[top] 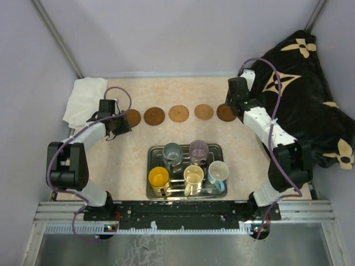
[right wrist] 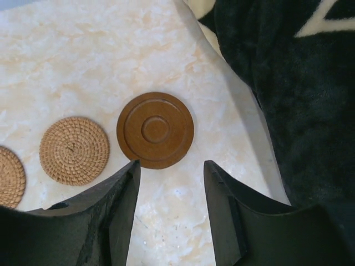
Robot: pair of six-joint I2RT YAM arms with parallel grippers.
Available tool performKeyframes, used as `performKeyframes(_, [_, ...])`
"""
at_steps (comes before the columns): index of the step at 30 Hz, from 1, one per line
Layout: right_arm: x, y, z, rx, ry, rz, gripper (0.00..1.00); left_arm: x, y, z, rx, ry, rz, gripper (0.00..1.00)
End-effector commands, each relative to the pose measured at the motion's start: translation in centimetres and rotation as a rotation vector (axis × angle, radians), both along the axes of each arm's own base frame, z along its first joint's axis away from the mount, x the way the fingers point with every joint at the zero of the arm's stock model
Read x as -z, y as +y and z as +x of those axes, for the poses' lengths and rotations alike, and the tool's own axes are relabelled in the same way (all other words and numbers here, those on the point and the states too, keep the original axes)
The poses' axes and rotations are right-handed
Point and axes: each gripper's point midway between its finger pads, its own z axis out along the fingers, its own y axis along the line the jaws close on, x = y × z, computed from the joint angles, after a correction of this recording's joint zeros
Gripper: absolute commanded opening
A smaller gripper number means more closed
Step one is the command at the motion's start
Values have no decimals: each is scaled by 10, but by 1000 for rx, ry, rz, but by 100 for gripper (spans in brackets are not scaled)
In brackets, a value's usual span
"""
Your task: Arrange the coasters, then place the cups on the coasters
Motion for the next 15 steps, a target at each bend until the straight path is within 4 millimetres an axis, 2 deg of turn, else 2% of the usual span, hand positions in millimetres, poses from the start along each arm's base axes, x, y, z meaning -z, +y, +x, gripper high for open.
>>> performKeyframes(1, [-33,3,-12,2,-90,26,48,12,-1,-7,2,21,3,36])
performKeyframes(5, [-47,0,-22,5,-122,37,41,26,-4,-8,10,39,-2,36])
performKeyframes(15, [-56,-5,-39,14,-148,52,39,38,-6,-5,3,62,11,36])
